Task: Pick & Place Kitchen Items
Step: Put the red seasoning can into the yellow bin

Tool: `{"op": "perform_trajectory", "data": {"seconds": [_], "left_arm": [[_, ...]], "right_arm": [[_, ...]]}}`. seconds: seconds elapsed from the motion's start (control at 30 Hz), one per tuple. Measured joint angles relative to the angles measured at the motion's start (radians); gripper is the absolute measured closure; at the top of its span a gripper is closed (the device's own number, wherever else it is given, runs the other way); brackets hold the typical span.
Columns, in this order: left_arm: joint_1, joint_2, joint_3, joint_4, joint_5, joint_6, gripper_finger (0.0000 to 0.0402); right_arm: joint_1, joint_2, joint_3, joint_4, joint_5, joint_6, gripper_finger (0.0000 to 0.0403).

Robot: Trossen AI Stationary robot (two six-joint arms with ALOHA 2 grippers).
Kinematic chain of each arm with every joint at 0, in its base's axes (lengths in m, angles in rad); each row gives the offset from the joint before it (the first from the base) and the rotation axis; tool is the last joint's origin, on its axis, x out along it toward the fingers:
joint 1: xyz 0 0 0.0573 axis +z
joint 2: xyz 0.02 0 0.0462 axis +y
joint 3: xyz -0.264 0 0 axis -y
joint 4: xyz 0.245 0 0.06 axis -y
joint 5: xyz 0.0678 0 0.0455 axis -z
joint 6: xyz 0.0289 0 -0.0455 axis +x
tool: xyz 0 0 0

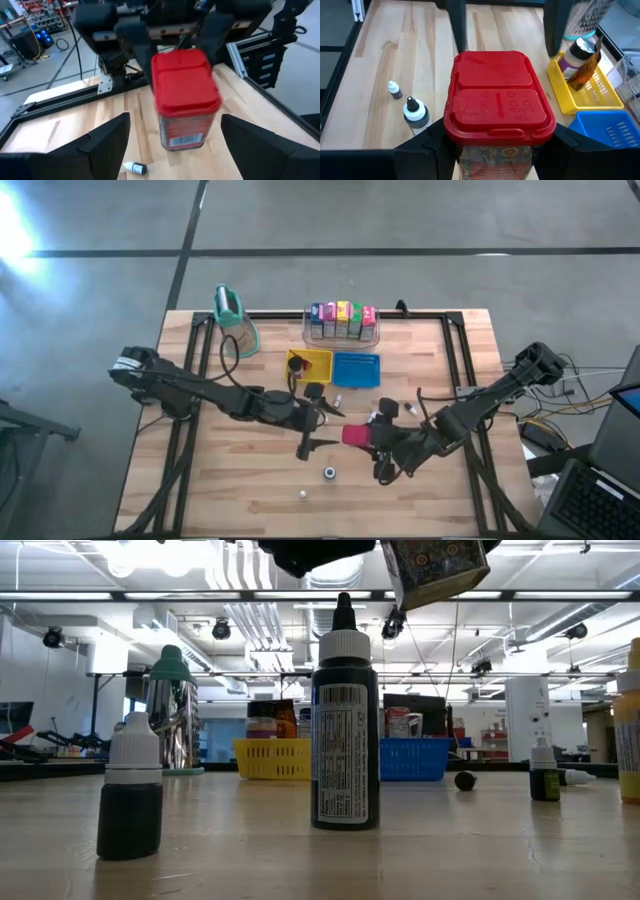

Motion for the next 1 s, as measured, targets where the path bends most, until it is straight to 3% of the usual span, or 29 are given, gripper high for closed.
{"op": "perform_trajectory", "data": {"seconds": [0.2,0.3,0.47,0.73,1.0], "left_arm": [[0.010,0.025,0.001,0.025,0.029,0.000,0.0085],[0.011,0.038,0.015,0.037,0.088,-0.002,0.0085],[0.010,0.069,0.068,0.026,0.098,-0.002,0.0085],[0.011,0.135,0.122,-0.006,0.103,0.000,0.0085],[0.011,0.147,0.139,-0.009,0.103,0.006,0.0093]], "right_arm": [[0.000,0.000,0.000,0.031,-0.001,-0.031,0.0230],[0.000,0.000,0.000,0.029,-0.001,-0.031,0.0221],[-0.001,0.000,0.000,0.030,0.000,-0.031,0.0202],[-0.001,0.000,0.000,0.028,-0.001,-0.031,0.0230],[0.000,0.000,0.000,0.028,-0.003,-0.030,0.0203]]}}
